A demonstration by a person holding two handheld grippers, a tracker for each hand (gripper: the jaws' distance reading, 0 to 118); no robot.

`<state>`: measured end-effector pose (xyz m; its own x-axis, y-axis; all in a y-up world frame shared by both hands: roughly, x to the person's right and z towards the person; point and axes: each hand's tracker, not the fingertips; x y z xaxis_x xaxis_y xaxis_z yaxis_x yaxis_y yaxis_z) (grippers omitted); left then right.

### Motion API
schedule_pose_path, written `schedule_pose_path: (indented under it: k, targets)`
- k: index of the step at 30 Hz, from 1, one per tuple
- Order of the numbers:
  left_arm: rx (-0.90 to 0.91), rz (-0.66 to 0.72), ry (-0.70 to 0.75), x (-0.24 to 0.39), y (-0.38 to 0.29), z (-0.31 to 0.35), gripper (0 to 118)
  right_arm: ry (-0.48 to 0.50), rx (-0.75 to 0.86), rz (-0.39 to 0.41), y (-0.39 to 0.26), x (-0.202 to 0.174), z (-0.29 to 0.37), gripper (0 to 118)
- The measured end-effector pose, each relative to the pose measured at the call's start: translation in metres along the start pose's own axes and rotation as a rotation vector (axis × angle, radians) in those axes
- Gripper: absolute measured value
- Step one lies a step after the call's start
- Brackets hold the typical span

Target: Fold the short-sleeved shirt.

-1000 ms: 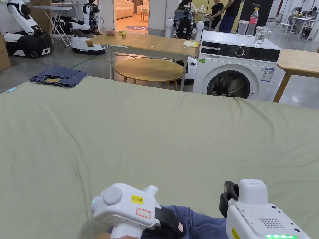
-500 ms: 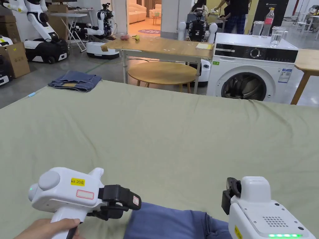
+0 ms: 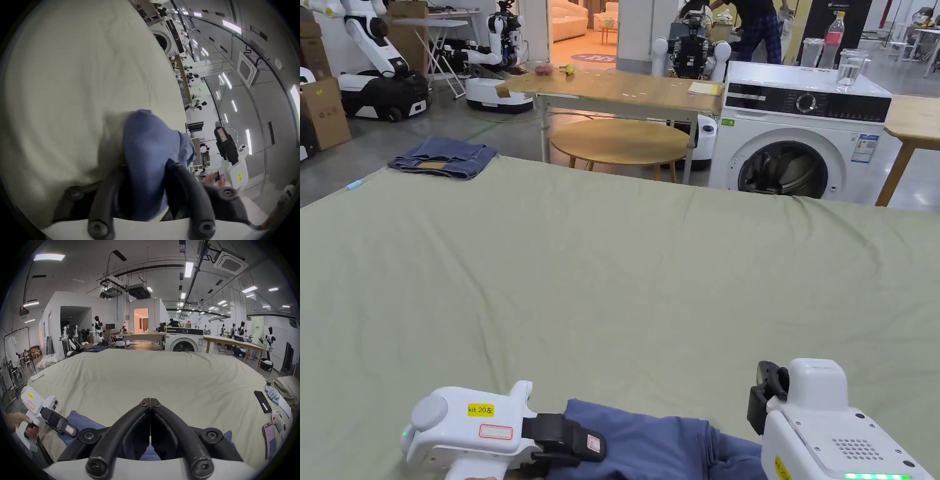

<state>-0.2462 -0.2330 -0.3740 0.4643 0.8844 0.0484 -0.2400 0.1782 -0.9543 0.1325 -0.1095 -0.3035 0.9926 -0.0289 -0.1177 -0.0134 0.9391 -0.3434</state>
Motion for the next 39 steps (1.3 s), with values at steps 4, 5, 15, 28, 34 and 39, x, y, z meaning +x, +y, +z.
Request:
schedule_pose_path:
  k: [4,5,15,28,34,39]
  targets:
    - [0.027,-0.006,-0.017,0.007,-0.008,0.009,11,-0.013,-0.002,0.000,0.000,0.005,0.001,0]
    - [0.030,-0.017,-0.011,0.009,-0.007,0.013,11,-0.018,0.000,0.002,0.000,0.007,0.002,0]
    - [0.096,-0.169,0.100,0.075,0.008,0.087,10,-0.027,0.011,-0.006,0.008,0.013,0.001,0]
    - [0.188,-0.292,0.491,0.153,0.002,0.155,10,0.012,0.019,-0.006,0.010,-0.002,-0.005,0]
    - [0.108,-0.350,0.482,0.186,-0.005,0.107,10,0.011,0.021,-0.006,0.011,-0.002,-0.003,0]
    - [0.040,-0.383,0.439,0.214,-0.007,0.059,10,-0.002,0.016,-0.002,0.009,0.004,0.000,0]
